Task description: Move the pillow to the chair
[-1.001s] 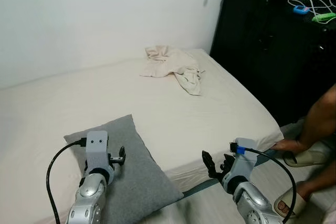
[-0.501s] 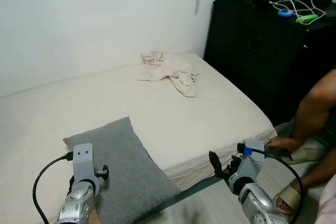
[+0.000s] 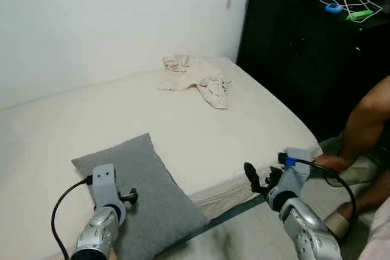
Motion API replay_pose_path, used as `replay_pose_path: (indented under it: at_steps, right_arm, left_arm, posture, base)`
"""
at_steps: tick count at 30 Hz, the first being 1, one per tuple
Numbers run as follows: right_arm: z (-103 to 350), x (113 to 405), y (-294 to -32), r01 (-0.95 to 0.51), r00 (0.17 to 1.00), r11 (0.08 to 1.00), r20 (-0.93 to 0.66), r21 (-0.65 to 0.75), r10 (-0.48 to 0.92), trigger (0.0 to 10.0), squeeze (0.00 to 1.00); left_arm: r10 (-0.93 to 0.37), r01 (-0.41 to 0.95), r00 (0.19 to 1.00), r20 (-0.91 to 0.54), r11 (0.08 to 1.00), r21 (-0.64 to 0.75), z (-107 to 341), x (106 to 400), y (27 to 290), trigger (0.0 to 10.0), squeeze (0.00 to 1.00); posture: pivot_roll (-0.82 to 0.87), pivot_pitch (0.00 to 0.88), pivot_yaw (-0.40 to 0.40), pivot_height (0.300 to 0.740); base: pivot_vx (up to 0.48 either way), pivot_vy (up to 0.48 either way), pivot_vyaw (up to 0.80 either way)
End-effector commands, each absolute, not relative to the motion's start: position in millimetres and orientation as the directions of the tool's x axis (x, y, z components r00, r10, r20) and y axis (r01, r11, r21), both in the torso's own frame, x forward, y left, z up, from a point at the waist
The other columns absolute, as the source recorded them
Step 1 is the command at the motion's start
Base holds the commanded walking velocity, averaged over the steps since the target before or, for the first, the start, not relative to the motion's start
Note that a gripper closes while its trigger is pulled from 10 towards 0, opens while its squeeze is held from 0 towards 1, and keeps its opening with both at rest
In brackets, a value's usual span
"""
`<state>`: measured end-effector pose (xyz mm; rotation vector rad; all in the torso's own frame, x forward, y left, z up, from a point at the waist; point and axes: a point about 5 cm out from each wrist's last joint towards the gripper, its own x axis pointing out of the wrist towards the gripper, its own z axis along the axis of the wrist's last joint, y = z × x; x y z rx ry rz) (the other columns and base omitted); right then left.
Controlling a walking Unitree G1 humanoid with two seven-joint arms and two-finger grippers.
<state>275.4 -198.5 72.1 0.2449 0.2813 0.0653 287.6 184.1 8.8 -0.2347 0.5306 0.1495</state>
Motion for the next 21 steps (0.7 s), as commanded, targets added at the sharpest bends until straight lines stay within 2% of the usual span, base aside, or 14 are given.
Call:
replay_pose_path:
  at_steps: [1,7,11,16,21]
  right_arm:
    - [72.7,274.4,-197.2,-0.035,0.957,0.963,-0.267,0.267,0.109,10.0,0.00]
    - [73.0,271.5,-187.3,-0.084,0.952,0.953,-0.259,0.293,0.163,10.0,0.00]
    - [74.9,269.4,-180.2,-0.134,0.945,0.941,-0.247,0.310,0.216,10.0,0.00]
    - [75.7,267.1,-175.3,-0.168,0.938,0.933,-0.241,0.318,0.251,10.0,0.00]
    - [76.1,265.7,-171.9,-0.189,0.932,0.927,-0.237,0.323,0.273,10.0,0.00]
  left_arm:
    - [0.080,-0.208,0.840,-0.537,0.961,-0.180,2.2,282.7,185.9,10.0,0.00]
    - [0.087,-0.194,0.844,-0.529,0.969,-0.150,2.6,283.4,190.2,10.0,0.00]
    - [0.155,-0.246,0.864,-0.479,0.960,-0.133,11.6,290.1,206.2,10.0,0.00]
    - [0.164,-0.247,0.904,-0.396,0.954,-0.171,29.3,303.6,211.9,10.0,0.00]
    - [0.150,-0.230,0.914,-0.378,0.957,-0.178,35.2,309.8,214.4,10.0,0.00]
  posture:
    - [-0.12,0.128,0.062,0.695]
    - [-0.12,0.132,0.063,0.670]
    - [-0.12,0.137,0.061,0.645]
    - [-0.12,0.137,0.057,0.625]
    - [-0.12,0.138,0.060,0.610]
  base:
    - [0.000,0.000,0.00]
    - [0.000,0.000,0.00]
    - [0.000,0.000,0.00]
    - [0.000,0.000,0.00]
    - [0.000,0.000,0.00]
